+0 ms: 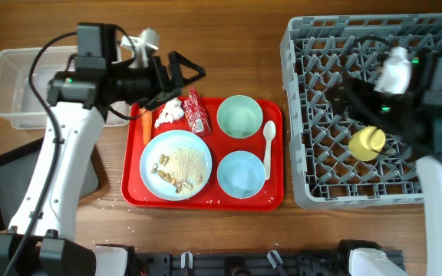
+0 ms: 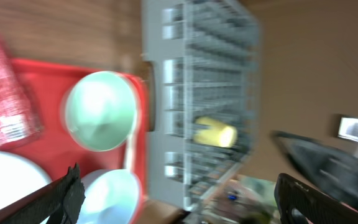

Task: Sort waste into correct bins and load items into the dishwasher rack
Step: 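Place the yellow cup in the dish rack with the right gripper, then grasp the light-green bowl with the right gripper and place it in rack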

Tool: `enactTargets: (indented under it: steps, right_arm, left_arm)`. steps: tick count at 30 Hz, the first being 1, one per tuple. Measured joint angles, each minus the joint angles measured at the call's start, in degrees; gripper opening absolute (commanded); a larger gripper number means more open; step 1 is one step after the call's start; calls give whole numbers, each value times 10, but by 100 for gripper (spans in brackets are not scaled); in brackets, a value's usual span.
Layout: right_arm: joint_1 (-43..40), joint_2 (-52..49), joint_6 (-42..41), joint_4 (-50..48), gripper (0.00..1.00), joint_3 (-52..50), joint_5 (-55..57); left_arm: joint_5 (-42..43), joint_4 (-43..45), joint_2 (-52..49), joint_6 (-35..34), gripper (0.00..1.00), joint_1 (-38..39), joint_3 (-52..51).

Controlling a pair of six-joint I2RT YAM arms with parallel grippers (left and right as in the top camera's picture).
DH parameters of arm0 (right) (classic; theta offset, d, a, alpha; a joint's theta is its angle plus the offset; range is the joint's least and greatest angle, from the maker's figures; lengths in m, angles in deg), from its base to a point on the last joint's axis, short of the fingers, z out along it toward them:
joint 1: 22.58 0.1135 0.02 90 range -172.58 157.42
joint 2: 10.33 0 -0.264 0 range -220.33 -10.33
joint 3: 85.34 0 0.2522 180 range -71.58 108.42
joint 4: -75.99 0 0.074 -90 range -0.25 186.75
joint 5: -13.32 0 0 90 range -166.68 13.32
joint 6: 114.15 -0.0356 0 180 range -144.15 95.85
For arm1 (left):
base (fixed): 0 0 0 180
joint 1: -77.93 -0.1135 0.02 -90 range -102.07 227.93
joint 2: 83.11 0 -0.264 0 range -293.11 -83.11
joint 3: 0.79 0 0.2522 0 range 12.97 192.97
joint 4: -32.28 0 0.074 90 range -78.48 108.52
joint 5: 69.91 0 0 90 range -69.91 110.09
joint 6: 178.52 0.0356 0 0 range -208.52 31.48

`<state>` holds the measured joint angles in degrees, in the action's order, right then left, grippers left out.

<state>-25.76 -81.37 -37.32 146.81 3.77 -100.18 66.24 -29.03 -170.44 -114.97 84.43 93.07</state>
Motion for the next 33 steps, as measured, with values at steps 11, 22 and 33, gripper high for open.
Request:
enactTargets:
  steps: [11,22,33]
  right_arm:
    - [292,-225,-160,-120,43,2,190]
    - [292,-405,-184,-174,19,2,255]
    - [292,-327,-177,-151,4,2,303]
  left_arm:
    - [-189,-64,26,-29,100,-90,0]
    - [-198,-104,71,-35,100,-218,0]
    - [-198,-104,71,-35,100,-218,0]
